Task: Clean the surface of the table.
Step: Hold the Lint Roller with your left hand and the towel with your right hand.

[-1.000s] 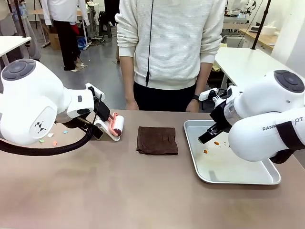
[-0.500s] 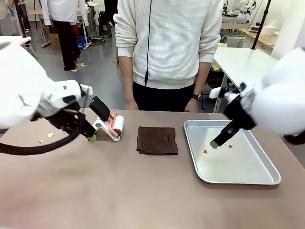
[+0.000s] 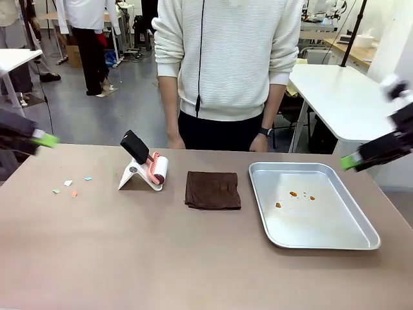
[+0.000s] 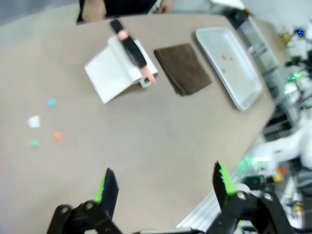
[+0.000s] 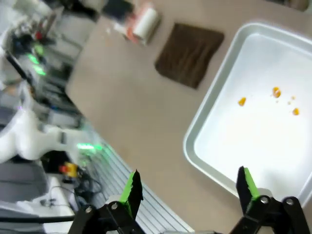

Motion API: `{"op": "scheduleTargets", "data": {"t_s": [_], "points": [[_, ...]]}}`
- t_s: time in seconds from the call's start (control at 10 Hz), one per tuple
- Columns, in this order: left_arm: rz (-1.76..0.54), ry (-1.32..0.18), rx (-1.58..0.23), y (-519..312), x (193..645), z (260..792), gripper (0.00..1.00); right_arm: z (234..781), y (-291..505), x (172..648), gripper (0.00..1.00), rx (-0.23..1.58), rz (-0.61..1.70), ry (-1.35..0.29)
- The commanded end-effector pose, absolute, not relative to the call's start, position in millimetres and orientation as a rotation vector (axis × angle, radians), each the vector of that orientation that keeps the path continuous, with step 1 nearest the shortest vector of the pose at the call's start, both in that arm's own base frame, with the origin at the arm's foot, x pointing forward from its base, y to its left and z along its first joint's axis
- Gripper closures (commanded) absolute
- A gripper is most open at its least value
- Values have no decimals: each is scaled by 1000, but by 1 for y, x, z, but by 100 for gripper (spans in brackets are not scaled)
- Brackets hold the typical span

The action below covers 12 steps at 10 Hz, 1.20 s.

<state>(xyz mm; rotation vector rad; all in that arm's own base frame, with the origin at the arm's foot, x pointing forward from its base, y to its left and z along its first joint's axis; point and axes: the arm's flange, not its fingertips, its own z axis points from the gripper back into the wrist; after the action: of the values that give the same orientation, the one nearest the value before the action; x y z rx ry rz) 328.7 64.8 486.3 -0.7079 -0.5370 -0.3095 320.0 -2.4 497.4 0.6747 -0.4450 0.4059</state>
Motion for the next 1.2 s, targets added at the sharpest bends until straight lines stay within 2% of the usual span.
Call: {"op": "scheduleTargets", "data": {"t_s": [0.0,0.1,0.3,0.5,0.7,0.9,1.0,1.1], "points": [[-172,-601,-843,126,272,434,0,450,-57,231,0,816,281,-627],[-68,-634,-887,158,260,418,0,442,-85,220,0,854,146,-657],[54,-689,-985,149,240,396,0,425,-140,221,0,945,26,-667],[199,-694,-1025,96,237,388,0,405,-178,237,0,992,-108,-647],[235,-683,-1082,103,234,367,0,383,-196,253,0,1007,-207,-626],[272,-692,-1069,112,232,360,0,379,-198,258,0,938,-281,-643],[293,-706,-1046,114,234,361,0,390,-226,256,0,1003,-238,-590],[271,-650,-1084,186,308,399,0,390,-226,256,0,1003,-238,-590]]}}
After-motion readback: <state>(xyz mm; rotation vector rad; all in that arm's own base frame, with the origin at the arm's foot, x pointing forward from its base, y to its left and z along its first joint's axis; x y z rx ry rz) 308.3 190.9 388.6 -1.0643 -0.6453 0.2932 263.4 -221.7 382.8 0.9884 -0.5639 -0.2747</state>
